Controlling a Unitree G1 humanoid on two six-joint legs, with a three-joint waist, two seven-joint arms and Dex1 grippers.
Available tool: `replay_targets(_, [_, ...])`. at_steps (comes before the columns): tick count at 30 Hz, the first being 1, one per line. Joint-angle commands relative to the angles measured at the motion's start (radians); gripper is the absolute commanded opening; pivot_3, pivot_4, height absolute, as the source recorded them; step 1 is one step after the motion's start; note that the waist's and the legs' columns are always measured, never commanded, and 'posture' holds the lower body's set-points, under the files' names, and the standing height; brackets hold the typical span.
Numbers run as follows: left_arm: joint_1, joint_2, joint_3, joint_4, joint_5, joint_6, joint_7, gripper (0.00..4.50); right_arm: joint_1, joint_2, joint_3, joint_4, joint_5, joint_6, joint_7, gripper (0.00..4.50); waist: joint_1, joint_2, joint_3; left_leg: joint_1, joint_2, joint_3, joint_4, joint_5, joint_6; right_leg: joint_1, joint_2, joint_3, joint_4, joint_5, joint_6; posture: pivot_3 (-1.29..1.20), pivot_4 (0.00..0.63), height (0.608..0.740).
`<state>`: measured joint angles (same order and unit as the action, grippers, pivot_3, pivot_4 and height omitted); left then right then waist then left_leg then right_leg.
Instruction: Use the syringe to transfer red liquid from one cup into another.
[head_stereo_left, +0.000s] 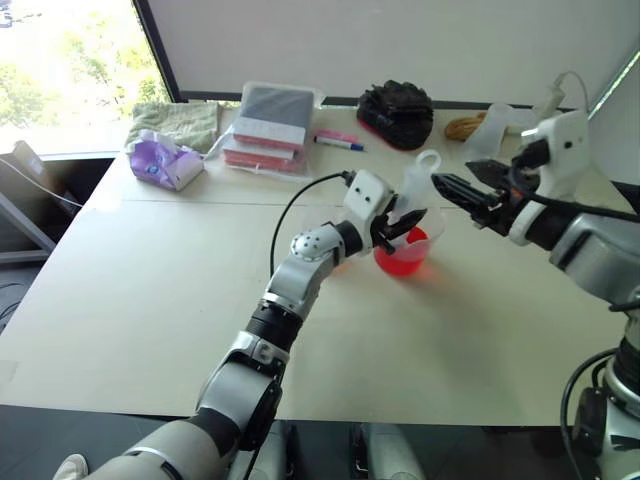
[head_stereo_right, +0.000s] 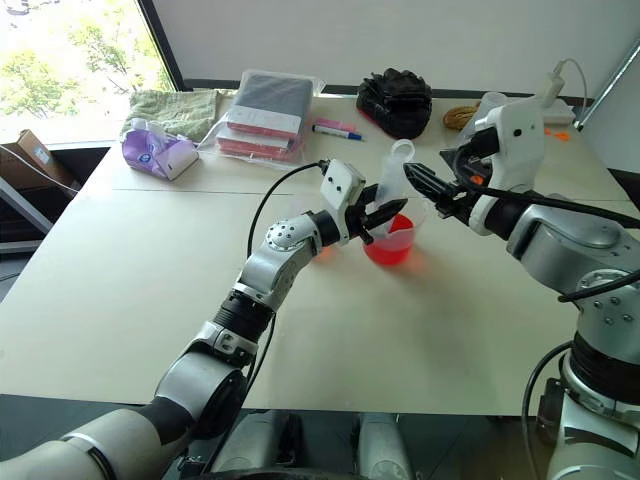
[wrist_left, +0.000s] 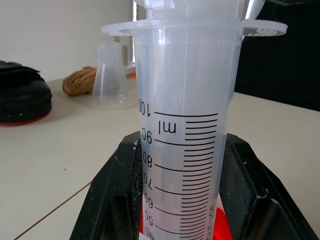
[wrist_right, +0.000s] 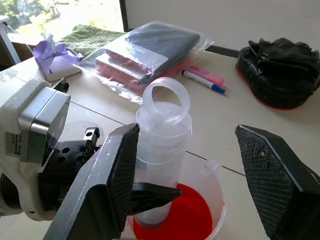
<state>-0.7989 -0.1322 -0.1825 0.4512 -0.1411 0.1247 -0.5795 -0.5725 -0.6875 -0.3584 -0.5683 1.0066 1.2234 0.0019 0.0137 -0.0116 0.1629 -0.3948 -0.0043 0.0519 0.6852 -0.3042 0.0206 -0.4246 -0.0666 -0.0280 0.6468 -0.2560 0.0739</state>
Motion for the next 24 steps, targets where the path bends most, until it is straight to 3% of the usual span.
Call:
replay_targets(1, [-0.005,-0.006,-0.006,-0.041,0.004,-0.013,0.004,1.55,-0.041,0.027,0.005,-0.015,-0.018,0.004,-0.069,3.14,-0.001,0.0,0.0,0.0,0.0,0.0,0.0,0.0,0.0,0.0,0.0,0.0,0.0,0.0,0.0,0.0,0.15,0.74])
replay_targets(20, [0.029,-0.004,-0.031,-0.061,0.01,-0.015,0.003,1.55,-0.149,0.155,0.079,0.087,-0.171,0.004,-0.166,3.14,-0.002,0.001,0.0,0.0,0.0,0.0,0.0,0.0,0.0,0.0,0.001,0.0,0.0,0.0,0.0,0.0,0.15,0.74])
replay_targets(23, [0.03,-0.004,-0.033,-0.062,0.008,-0.014,0.003,1.55,-0.169,0.174,0.093,0.1,-0.193,0.014,-0.164,2.33,-0.002,0.001,0.0,0.0,0.0,0.0,0.0,0.0,0.0,0.0,0.001,0.0,0.0,0.0,0.0,0.0,0.15,0.74])
replay_targets(24, [0.03,-0.004,-0.033,-0.062,0.008,-0.013,0.004,1.55,-0.174,0.178,0.095,0.101,-0.197,0.016,-0.163,1.88,-0.002,0.001,0.0,0.0,0.0,0.0,0.0,0.0,0.0,0.0,0.001,0.0,0.0,0.0,0.0,0.0,0.15,0.74])
